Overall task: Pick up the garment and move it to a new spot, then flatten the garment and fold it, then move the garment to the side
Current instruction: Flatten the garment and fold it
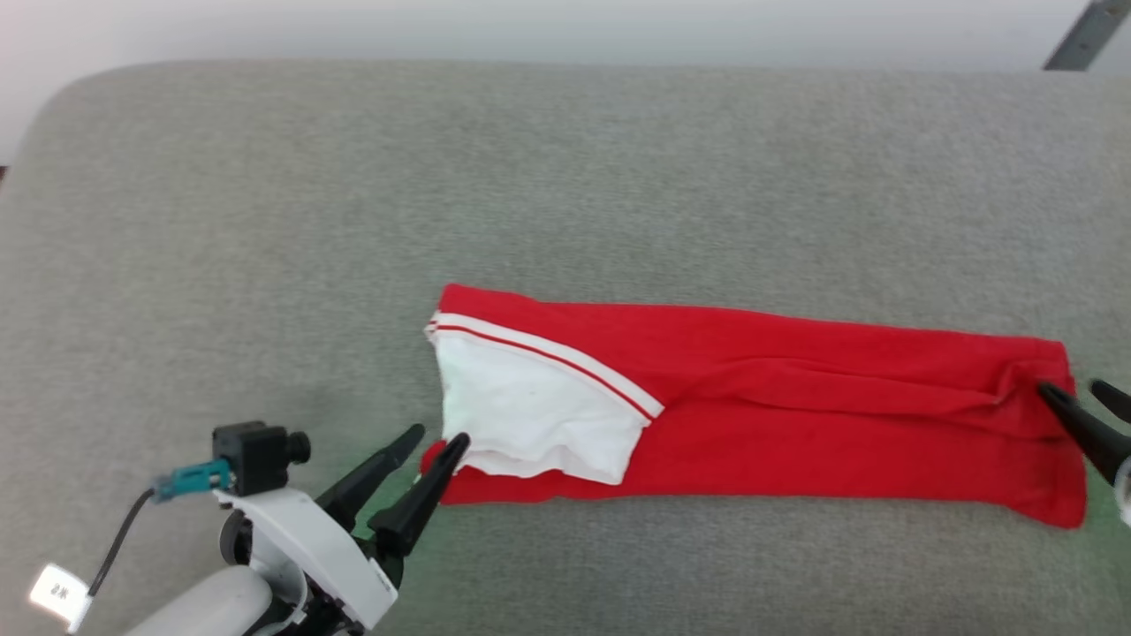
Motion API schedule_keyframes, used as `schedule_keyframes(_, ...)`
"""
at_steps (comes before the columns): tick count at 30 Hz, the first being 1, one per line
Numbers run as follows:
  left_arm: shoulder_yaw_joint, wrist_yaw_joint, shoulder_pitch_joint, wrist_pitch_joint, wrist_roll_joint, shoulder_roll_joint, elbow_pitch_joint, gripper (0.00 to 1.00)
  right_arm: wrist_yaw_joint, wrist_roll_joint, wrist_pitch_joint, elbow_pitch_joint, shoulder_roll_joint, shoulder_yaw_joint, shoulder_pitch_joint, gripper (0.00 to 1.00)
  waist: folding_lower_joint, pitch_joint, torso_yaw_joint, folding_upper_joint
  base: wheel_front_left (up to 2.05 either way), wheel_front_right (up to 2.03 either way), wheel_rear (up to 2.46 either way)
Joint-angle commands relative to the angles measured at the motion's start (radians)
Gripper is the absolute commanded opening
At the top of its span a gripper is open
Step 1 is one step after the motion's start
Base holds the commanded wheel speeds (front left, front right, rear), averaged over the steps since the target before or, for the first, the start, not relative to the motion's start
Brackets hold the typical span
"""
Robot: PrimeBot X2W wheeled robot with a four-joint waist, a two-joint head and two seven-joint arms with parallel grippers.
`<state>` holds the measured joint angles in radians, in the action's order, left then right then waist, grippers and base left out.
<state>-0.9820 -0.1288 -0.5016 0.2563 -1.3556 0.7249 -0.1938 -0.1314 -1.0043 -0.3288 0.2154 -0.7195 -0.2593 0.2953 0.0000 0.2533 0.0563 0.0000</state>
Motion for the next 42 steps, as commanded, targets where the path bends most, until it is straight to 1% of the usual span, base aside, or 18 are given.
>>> schedule_keyframes(1,0.069,0.000,0.049,0.008,0.028,-0.033,-0.010,1.00,0.002,-0.028,-0.004,0.005,-0.015,0.038,-0.043,1.00,0.0000,-0.023,0.037,0.0000,0.00,0.00,0.00)
schedule_keyframes(3,0.157,0.003,0.099,0.008,0.075,-0.074,-0.016,1.00,0.002,-0.054,-0.019,0.015,-0.016,0.075,-0.078,1.00,0.0000,-0.031,0.058,0.0000,0.00,0.00,0.00)
schedule_keyframes(5,0.251,0.015,0.157,0.007,0.134,-0.119,-0.029,1.00,0.001,-0.080,-0.045,0.026,-0.010,0.109,-0.104,1.00,0.0000,-0.036,0.074,0.0000,0.00,0.00,0.00)
schedule_keyframes(8,0.356,0.037,0.214,0.007,0.261,-0.191,-0.046,1.00,0.002,-0.088,-0.083,0.057,-0.008,0.154,-0.126,1.00,0.0000,-0.040,0.100,0.0000,0.00,0.00,0.00)
schedule_keyframes(10,0.418,0.040,0.247,0.007,0.338,-0.241,-0.056,1.00,0.001,-0.076,-0.116,0.085,-0.002,0.177,-0.127,1.00,0.0000,-0.040,0.115,0.0000,0.00,0.00,0.00)
schedule_keyframes(14,0.529,0.054,0.280,0.007,0.527,-0.314,-0.067,1.00,0.002,-0.032,-0.179,0.140,0.007,0.221,-0.100,1.00,0.0000,-0.038,0.141,0.0000,0.00,0.00,0.00)
schedule_keyframes(15,0.529,0.054,0.280,0.007,0.527,-0.314,-0.067,1.00,0.002,-0.032,-0.179,0.140,0.007,0.221,-0.100,1.00,0.0000,-0.038,0.141,0.0000,0.00,0.00,0.00)
schedule_keyframes(20,0.663,0.068,0.312,0.007,0.768,-0.390,-0.048,1.00,0.001,0.022,-0.280,0.174,0.040,0.262,-0.070,1.00,0.0000,-0.035,0.159,0.0000,0.00,0.00,0.00)
schedule_keyframes(22,0.713,0.077,0.323,0.007,0.865,-0.422,-0.026,1.00,0.001,0.049,-0.326,0.190,0.065,0.274,-0.060,1.00,0.0000,-0.033,0.164,0.0000,0.00,0.00,0.00)
schedule_keyframes(26,0.778,0.089,0.344,0.007,1.041,-0.471,0.011,1.00,0.001,0.115,-0.432,0.226,0.122,0.288,-0.054,1.00,0.0000,-0.030,0.168,0.0000,0.00,0.00,0.00)
schedule_keyframes(29,0.817,0.081,0.352,0.007,1.124,-0.507,0.027,1.00,0.001,0.169,-0.489,0.236,0.168,0.302,-0.056,1.00,0.0000,-0.023,0.169,0.0000,0.00,0.00,0.00)
schedule_keyframes(31,0.835,0.070,0.360,0.007,1.160,-0.530,0.019,1.00,0.001,0.192,-0.517,0.228,0.202,0.307,-0.053,1.00,0.0000,-0.018,0.170,0.0000,0.00,0.00,0.00)
schedule_keyframes(32,0.843,0.064,0.359,0.007,1.178,-0.535,0.017,1.00,0.001,0.200,-0.525,0.217,0.218,0.313,-0.050,0.80,0.0000,-0.016,0.169,0.0000,0.00,0.00,0.00)
schedule_keyframes(33,0.854,0.058,0.359,0.007,1.188,-0.542,0.014,1.00,0.000,0.208,-0.528,0.208,0.232,0.323,-0.047,0.40,0.0000,-0.013,0.168,0.0000,0.00,0.00,0.00)
schedule_keyframes(34,0.864,0.050,0.363,0.007,1.192,-0.551,0.006,1.00,-0.001,0.218,-0.534,0.200,0.243,0.331,-0.044,0.07,0.0000,-0.011,0.166,0.0000,0.00,0.00,0.00)
schedule_keyframes(35,0.874,0.045,0.363,0.007,1.203,-0.555,0.003,1.00,-0.002,0.225,-0.543,0.189,0.252,0.337,-0.042,0.00,0.0000,-0.010,0.164,0.0000,0.00,0.00,0.00)
schedule_keyframes(37,0.896,0.034,0.363,0.007,1.214,-0.560,0.004,1.00,-0.003,0.235,-0.544,0.164,0.260,0.364,-0.034,0.00,0.0000,-0.008,0.157,0.0000,0.00,0.00,0.00)
schedule_keyframes(42,0.946,0.018,0.375,0.007,1.222,-0.577,0.005,1.00,0.002,0.258,-0.524,0.115,0.243,0.459,0.000,0.00,0.0000,-0.004,0.126,0.0000,0.00,0.00,0.00)
